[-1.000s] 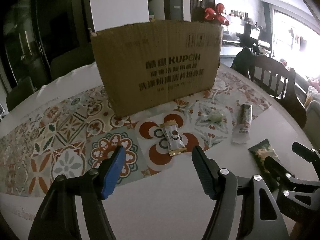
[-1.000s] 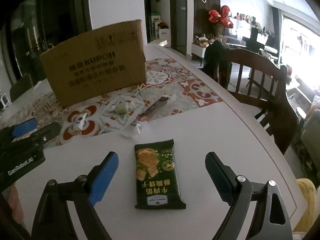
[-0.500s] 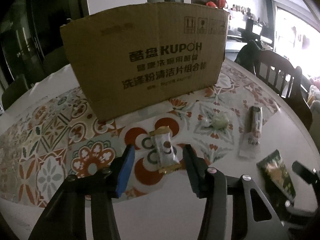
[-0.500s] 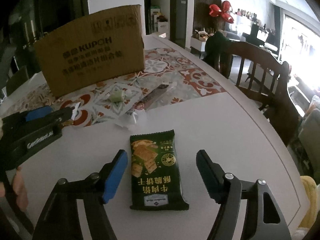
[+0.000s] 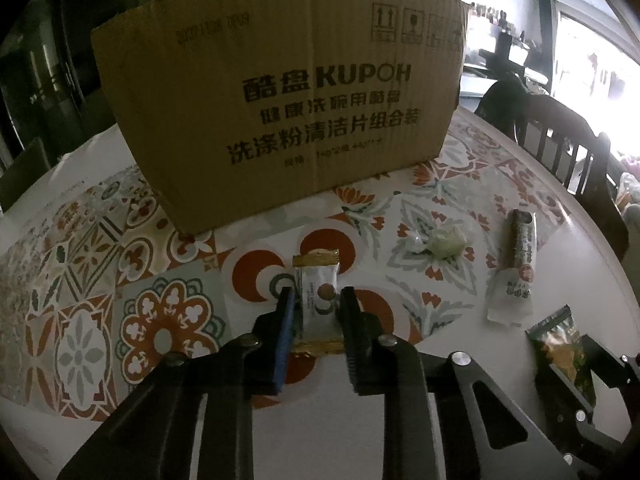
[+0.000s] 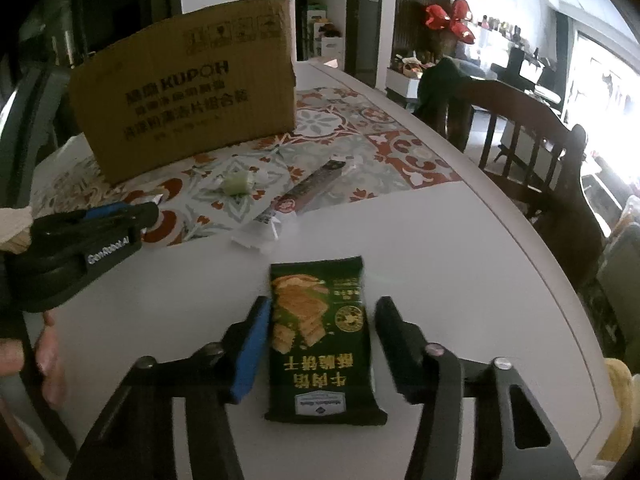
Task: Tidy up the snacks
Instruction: 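Grasp the white-and-gold wrapped cake with left gripper while right grasps the green cracker bag, then lift both held snacks, carry them over the box and lower inside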
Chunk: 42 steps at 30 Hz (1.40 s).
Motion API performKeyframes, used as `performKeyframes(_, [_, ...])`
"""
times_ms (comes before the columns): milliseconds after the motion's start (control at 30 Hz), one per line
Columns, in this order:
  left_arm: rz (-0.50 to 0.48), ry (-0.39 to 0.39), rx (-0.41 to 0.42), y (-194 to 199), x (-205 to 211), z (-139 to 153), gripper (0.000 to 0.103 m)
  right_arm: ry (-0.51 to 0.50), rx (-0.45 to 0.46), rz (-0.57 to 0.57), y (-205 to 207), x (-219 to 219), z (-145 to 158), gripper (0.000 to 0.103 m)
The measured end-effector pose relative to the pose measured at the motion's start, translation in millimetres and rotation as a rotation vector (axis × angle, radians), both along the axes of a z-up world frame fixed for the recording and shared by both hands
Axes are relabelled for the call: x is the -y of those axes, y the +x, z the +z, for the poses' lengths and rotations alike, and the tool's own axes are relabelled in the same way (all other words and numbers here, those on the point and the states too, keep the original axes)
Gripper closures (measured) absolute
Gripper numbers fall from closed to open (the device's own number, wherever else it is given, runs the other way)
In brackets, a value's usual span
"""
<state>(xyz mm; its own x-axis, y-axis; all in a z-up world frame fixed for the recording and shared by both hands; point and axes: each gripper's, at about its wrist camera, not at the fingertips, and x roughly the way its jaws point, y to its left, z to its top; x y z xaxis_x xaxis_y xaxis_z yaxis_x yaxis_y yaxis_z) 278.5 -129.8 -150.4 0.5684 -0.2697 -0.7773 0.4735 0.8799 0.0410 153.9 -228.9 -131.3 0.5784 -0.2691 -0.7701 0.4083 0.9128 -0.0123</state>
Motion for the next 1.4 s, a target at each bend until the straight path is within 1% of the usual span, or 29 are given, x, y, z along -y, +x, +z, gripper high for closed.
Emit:
performKeyframes(100, [0.002,-0.008,-0.001,-0.1,-1.5,0.0,0.084,-0.001,0.001,0.002,0.4,-0.5,0.4,0.057])
performKeyframes(267, [-0.013,-0.014,-0.014,-2.7,-4.4,2.7,0.084,0.006,0.002,-0.001,0.1,0.5,1.1,0.057])
performKeyframes(567, [-0.043,-0.028,-0.006,-21.4,-11.7,20.1,0.084,0.025,0.036,0.022,-3.8,1.9,8.6,0.057])
performKeyframes(700, [-0.059,-0.037,0.024,-32.9,-12.6,34.3,0.084,0.026,0.064,0.036,-4.3,1.8,15.5,0.057])
performKeyframes(900, [-0.058,-0.072,0.062,-45.4,-18.3,58.7,0.084,0.017,0.122,0.053,-4.5,4.8,33.6,0.057])
performKeyframes(1000, [-0.055,-0.087,0.083,-50.9,-21.1,70.2,0.084,-0.005,0.155,0.071,-3.8,4.1,45.2,0.057])
performKeyframes(1400, [-0.054,-0.147,0.170,-65.5,-32.0,112.8,0.084,-0.031,0.278,0.121,4.8,0.1,89.1,0.057])
